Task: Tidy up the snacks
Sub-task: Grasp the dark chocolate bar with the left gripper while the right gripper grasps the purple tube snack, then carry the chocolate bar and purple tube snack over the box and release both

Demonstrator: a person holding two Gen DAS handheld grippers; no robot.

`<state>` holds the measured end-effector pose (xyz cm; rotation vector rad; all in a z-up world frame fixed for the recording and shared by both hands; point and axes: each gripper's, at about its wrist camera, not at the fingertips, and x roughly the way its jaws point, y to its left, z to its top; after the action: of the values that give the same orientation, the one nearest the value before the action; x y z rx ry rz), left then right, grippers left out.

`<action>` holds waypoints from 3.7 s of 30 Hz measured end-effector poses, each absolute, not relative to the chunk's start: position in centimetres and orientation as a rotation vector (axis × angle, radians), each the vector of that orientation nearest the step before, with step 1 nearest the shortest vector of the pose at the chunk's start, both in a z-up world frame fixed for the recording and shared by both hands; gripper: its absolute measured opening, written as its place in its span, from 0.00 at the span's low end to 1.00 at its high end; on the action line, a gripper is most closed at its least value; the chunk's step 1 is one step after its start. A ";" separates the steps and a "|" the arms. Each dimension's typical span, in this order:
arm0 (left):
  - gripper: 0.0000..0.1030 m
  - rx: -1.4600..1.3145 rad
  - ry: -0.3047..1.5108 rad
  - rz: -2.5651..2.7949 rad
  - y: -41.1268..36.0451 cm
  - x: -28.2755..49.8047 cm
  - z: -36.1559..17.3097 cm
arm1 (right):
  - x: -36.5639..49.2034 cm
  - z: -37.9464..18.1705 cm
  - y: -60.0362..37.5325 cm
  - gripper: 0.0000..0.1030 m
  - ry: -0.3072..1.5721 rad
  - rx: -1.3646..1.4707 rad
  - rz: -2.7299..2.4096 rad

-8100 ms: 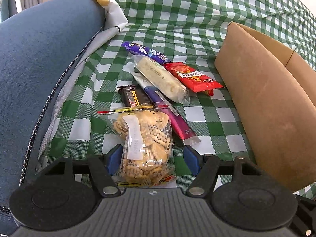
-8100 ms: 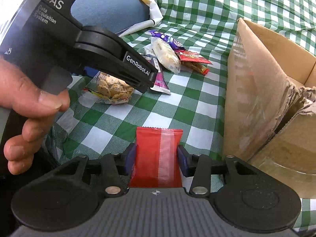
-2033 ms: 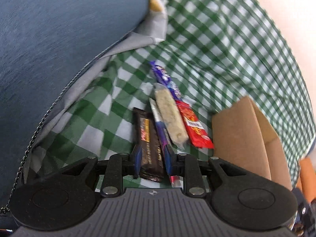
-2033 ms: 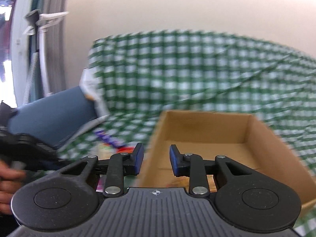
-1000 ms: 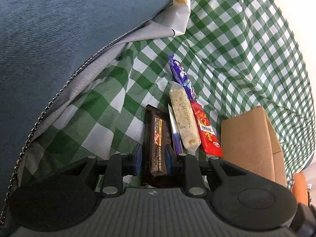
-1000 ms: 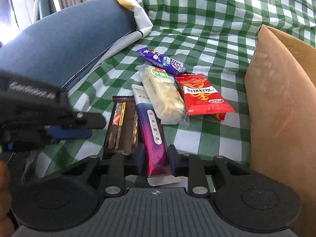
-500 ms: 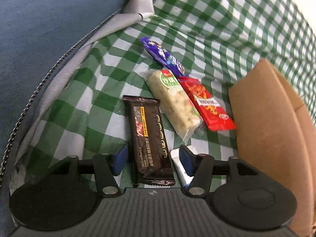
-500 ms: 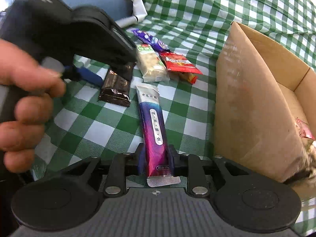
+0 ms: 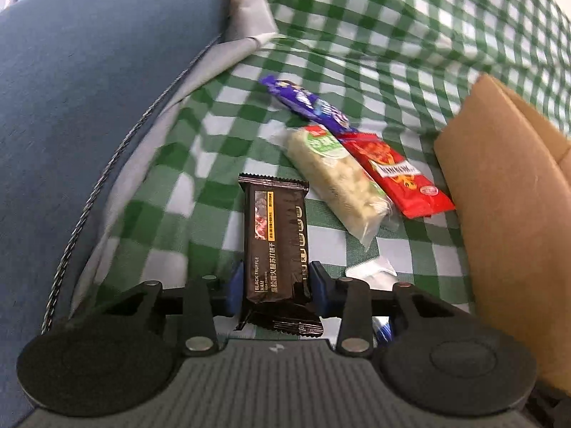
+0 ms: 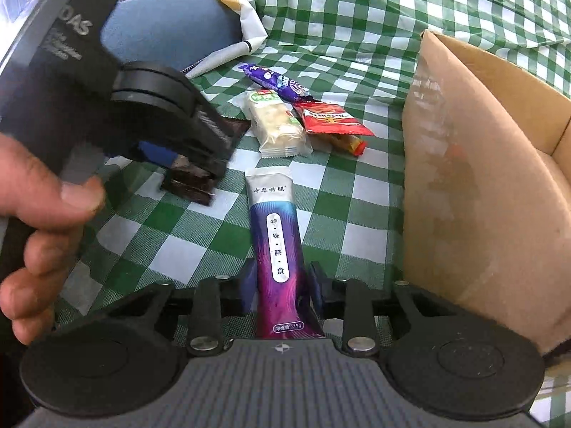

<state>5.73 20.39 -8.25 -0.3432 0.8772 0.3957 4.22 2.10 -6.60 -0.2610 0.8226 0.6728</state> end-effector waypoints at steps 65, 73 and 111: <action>0.36 -0.370 0.739 0.346 15.9 -2.8 -5.0 | -0.3 -2.9 -2.2 0.22 0.693 -0.234 0.671; 0.36 -0.402 0.707 0.336 16.1 -3.2 -4.5 | 0.6 2.8 -3.6 0.22 0.570 -0.163 0.678; 0.42 -0.165 0.805 0.307 11.5 -0.1 -7.2 | 3.2 3.5 -11.5 0.22 0.456 0.009 0.558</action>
<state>-0.14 11.48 -7.21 -0.1648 0.8051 0.3066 3.16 -11.52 3.45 0.0091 0.4563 0.5581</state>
